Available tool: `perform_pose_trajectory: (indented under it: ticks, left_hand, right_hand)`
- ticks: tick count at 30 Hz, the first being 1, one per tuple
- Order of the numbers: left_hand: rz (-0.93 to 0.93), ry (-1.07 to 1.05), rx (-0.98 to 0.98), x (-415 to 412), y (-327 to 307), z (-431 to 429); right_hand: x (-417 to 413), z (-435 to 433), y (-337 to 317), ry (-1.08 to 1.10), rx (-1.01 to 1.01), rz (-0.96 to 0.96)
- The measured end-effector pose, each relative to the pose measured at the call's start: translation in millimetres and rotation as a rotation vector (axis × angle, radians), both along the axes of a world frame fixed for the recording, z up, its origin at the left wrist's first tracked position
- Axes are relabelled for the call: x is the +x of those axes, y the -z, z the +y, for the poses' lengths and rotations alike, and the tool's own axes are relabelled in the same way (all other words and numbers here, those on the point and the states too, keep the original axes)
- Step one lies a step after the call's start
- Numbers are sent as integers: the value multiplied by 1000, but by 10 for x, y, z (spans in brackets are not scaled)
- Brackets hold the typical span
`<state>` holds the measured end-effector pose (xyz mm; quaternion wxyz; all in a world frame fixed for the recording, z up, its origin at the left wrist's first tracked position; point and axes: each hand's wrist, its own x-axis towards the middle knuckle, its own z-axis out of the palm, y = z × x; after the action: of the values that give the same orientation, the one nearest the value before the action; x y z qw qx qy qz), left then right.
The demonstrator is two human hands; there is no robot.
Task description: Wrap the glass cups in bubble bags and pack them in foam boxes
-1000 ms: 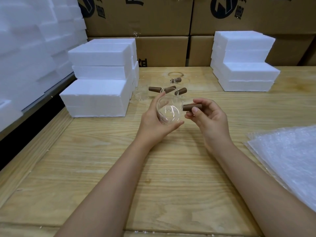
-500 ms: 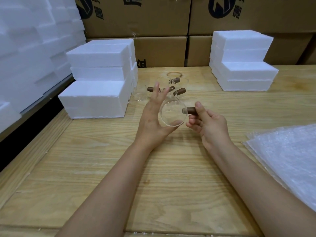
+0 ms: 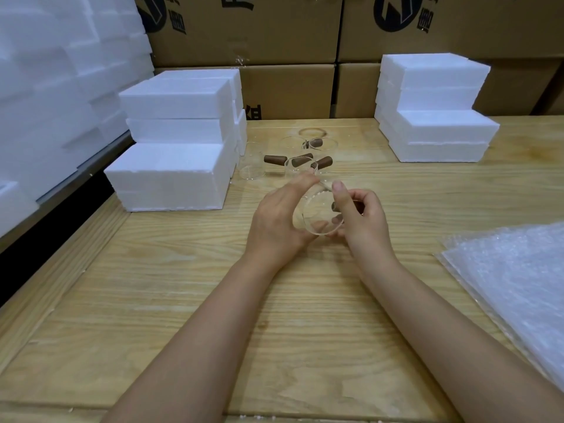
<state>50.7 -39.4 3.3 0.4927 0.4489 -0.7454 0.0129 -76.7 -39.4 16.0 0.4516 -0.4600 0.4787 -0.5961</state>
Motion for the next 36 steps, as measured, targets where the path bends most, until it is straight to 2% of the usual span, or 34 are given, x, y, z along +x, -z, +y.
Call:
perform_pose_trajectory:
  ticks: [6,9,14,18,24,30,36]
  left_hand:
    - [-86,-96,-87,-49,18,-1]
    - [-90,-130,-89,-57,15,5]
    - [-52,-143,55,-50,-23,41]
    - [87,-85,250,7,-17,14]
    - [328,24,366,67,-9,-25]
    - [347,49,344,93,15,-38]
    - [244,42,264,85,15,-36]
  right_hand:
    - [10,-19,37,-25,24,59]
    - [31,-4,41,-20,18,171]
    - [5,-12,75,-47,-21,352]
    - [-31,-10,92,-82,-104,442]
    - [-87,-22,30,-172,-187,338]
    - [-158,-34,-14,-208,-172,243]
    - [-136,-18,-62,-183,-96,131]
